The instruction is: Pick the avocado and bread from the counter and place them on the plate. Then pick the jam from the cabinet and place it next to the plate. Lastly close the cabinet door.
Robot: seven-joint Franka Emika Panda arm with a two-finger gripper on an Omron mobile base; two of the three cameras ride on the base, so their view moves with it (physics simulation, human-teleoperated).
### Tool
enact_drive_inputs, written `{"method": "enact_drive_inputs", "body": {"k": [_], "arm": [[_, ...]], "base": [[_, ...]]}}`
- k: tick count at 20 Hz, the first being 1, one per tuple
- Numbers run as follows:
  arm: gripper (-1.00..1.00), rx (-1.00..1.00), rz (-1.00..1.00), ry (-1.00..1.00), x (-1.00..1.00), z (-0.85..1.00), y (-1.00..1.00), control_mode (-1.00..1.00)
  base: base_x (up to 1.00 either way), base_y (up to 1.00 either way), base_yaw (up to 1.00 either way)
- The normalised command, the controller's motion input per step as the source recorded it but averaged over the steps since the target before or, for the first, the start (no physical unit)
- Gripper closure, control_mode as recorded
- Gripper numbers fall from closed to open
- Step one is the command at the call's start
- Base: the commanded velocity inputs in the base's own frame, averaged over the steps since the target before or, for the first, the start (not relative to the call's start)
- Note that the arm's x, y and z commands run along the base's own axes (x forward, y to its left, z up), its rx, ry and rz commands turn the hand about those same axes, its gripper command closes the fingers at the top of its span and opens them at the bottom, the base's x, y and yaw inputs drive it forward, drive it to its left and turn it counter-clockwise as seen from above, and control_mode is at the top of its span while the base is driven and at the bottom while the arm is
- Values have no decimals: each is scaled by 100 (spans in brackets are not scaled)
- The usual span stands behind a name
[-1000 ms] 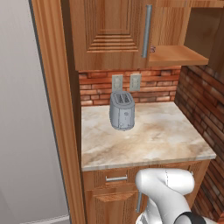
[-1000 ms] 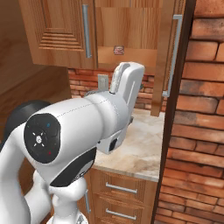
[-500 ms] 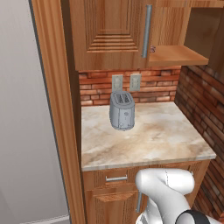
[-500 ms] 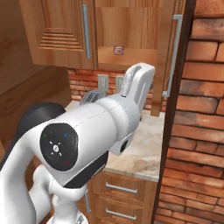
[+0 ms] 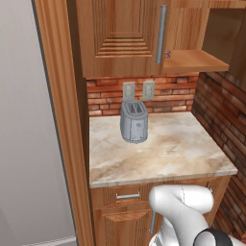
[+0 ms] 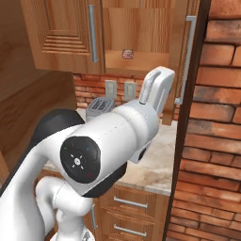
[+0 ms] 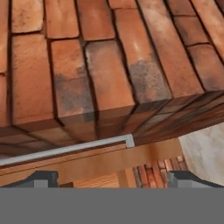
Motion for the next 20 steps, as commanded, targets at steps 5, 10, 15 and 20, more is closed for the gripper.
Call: {"method": "enact_drive_inputs", "body": {"k": [5, 10, 15, 20], "arm": [[-100, 0, 1, -1, 26, -6, -12, -100], [-100, 0, 5, 0, 37, -9, -1, -100], [-100, 0, 6, 0, 30, -7, -13, -100], [-100, 0, 7, -1, 15, -1, -30, -100]], "base": [[0, 0, 0], [0, 0, 0], [0, 0, 0], [0, 0, 0]]}}
